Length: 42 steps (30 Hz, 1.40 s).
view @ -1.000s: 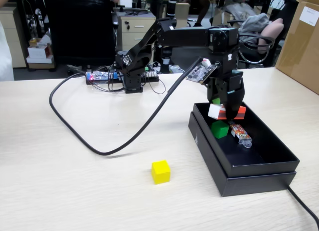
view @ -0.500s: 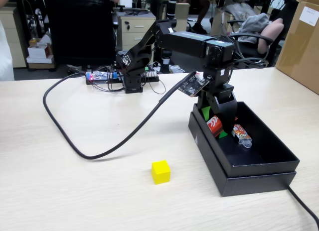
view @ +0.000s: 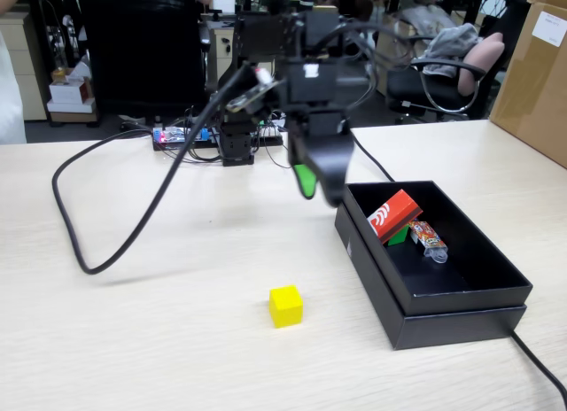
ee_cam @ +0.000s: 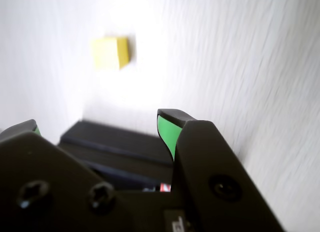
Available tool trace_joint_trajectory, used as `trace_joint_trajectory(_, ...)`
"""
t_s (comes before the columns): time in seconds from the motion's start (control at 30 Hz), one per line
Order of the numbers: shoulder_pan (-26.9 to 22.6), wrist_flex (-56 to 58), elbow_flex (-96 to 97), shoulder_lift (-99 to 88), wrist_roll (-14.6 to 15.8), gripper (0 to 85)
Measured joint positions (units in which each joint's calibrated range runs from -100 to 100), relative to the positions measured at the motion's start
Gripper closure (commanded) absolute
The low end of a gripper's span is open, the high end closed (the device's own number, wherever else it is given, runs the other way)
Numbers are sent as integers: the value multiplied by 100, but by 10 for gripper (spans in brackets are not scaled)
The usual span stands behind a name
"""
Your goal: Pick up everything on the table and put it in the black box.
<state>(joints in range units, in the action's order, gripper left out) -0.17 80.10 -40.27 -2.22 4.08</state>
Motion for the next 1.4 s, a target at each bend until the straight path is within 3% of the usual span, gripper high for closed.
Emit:
trace_joint_trajectory(0.17,317,0,192,659,-107,391)
trace_joint_trajectory(1.13,347,-428,-2329,4509,-210,414)
trace_joint_trajectory(1.23,303,-518,-2347,4573,-215,491)
trace_joint_trajectory(1.4,254,-535,-2457,4649,-205,750)
